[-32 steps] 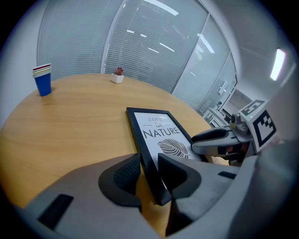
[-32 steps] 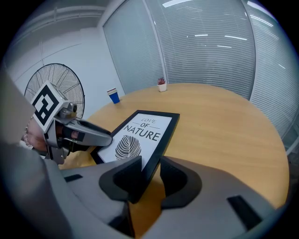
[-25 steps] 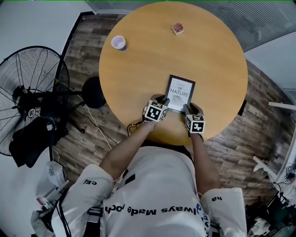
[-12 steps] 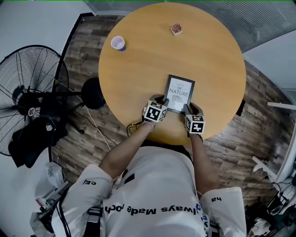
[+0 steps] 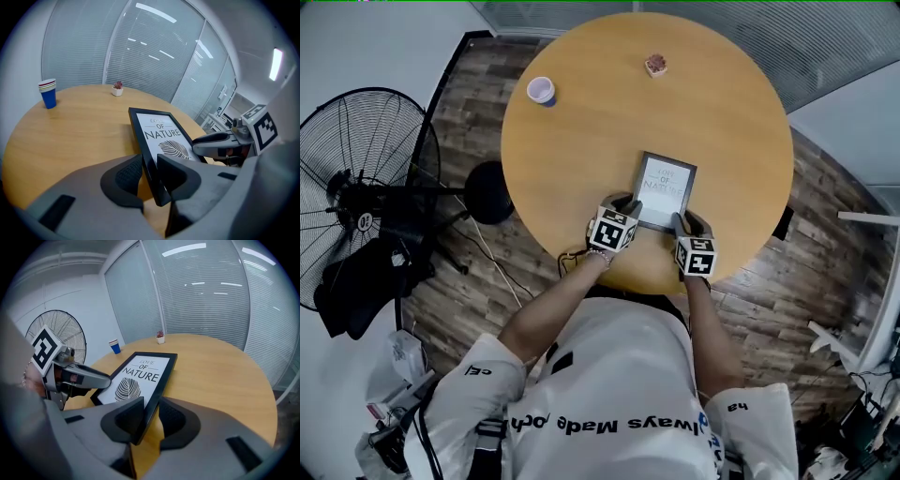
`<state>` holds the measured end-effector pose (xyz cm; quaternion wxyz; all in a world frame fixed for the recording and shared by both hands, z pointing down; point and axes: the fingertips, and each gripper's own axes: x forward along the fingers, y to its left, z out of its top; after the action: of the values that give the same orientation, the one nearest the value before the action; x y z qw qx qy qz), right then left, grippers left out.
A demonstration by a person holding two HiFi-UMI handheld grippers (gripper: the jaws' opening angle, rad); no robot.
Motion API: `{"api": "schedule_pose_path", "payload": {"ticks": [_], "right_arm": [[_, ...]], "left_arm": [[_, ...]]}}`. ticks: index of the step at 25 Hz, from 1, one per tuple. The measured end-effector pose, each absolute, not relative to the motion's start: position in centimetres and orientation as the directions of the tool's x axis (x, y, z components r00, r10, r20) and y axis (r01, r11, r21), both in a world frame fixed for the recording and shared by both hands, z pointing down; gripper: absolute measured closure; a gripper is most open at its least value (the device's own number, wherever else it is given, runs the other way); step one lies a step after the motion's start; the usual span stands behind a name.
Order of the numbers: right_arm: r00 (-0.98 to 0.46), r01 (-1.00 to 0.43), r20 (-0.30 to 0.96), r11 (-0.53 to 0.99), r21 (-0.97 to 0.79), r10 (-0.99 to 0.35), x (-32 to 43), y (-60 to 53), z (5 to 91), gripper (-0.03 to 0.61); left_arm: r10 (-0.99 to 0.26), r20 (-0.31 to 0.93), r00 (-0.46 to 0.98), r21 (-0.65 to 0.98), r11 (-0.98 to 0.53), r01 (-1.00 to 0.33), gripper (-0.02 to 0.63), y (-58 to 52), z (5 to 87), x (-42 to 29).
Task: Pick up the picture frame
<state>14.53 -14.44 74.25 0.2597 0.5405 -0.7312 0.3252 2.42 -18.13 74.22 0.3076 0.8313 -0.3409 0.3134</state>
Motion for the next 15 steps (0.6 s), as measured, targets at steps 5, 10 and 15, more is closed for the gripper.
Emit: {"api": "schedule_pose_path", "payload": {"ticks": [5, 10, 15], "right_arm": [[-0.275, -0.961, 0.717, 0.201, -0.189, -0.641, 14.8, -14.2, 73.1, 0.465], [-0.269, -0.963, 0.697, 0.194, -0.186, -0.665, 14.8, -13.6, 71.5, 0.465], [-0.264, -0.964, 0.678, 0.191, -0.183, -0.686, 15.1, -13.0, 69.5, 0.466]], "left_arm": [[-0.396, 0.713, 0.579, 0.296, -0.578, -0.76, 0.503, -17.9, 72.8, 2.6], [-0.42, 0.691, 0.589, 0.292, -0.583, -0.758, 0.506, -17.6, 71.1, 2.7], [-0.439, 0.674, 0.595, 0.297, -0.576, -0.761, 0.508, -16.8, 69.4, 2.8]]}}
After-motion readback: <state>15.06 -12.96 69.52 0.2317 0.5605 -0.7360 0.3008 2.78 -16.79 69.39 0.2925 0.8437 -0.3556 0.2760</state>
